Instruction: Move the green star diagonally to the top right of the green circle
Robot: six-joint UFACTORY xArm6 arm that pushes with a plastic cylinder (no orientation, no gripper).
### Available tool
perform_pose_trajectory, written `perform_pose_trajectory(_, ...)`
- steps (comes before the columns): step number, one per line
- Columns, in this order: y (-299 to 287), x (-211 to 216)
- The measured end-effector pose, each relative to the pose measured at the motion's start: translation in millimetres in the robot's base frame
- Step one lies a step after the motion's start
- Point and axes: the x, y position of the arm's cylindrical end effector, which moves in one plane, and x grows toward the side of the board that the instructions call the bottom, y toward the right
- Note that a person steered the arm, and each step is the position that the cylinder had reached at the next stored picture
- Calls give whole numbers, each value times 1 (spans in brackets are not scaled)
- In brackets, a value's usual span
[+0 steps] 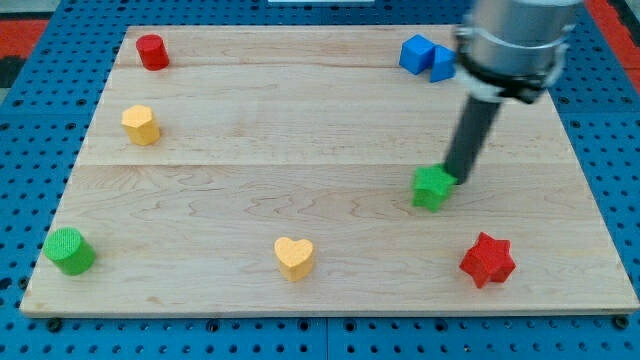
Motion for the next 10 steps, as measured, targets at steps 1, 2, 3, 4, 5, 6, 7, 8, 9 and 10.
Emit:
perform_pose_trajectory(1,-15,0)
perform_pose_trajectory(2,9,13)
perform_pose_trajectory(3,-41,33)
perform_pose_trajectory(4,-128,33)
perform_pose_trajectory(5,-208,33)
perform_pose_trajectory(6,-191,31)
perform_pose_trajectory(7,-189,1)
perform_pose_trajectory(8,-224,-1)
perform_pose_trajectory(9,-264,27)
perform_pose_trajectory(10,-265,80)
